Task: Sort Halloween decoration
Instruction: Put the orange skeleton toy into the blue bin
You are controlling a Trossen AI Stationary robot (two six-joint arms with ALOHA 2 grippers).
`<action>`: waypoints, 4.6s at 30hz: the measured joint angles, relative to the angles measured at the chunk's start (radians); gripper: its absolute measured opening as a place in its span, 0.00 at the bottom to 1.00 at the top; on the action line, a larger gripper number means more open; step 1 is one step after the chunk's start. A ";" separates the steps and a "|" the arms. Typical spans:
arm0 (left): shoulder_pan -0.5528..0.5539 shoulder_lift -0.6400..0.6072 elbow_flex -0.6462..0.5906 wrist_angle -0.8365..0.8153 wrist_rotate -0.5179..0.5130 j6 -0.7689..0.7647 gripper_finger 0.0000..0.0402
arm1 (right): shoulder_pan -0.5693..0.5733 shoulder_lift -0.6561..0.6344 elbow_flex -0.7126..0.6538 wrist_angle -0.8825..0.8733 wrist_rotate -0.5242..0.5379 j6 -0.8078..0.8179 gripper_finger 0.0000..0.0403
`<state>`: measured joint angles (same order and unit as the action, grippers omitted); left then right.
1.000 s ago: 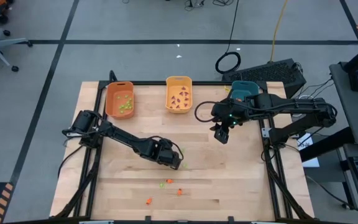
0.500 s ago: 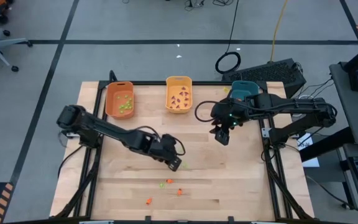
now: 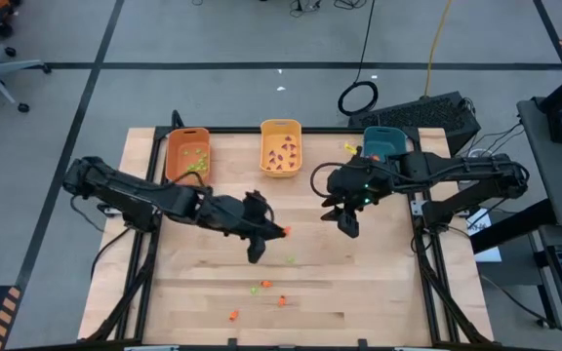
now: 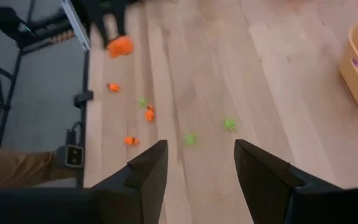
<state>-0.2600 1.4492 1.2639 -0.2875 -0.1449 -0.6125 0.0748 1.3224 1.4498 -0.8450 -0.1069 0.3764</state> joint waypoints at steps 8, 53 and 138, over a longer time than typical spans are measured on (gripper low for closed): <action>0.020 -0.066 -0.001 0.030 -0.018 0.047 0.03 | 0.020 0.000 0.000 0.063 0.000 0.004 0.42; 0.025 -0.143 0.000 0.215 -0.038 0.879 0.03 | 0.099 0.000 -0.001 0.243 -0.002 0.147 0.42; -0.549 0.426 -0.001 -0.290 -0.054 -1.269 0.63 | 0.119 0.001 -0.001 0.181 0.211 0.286 0.42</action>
<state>-0.8085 1.8752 1.2631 -0.5772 -0.1986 -1.8815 0.1940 1.3231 1.4490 -0.6635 0.1040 0.6621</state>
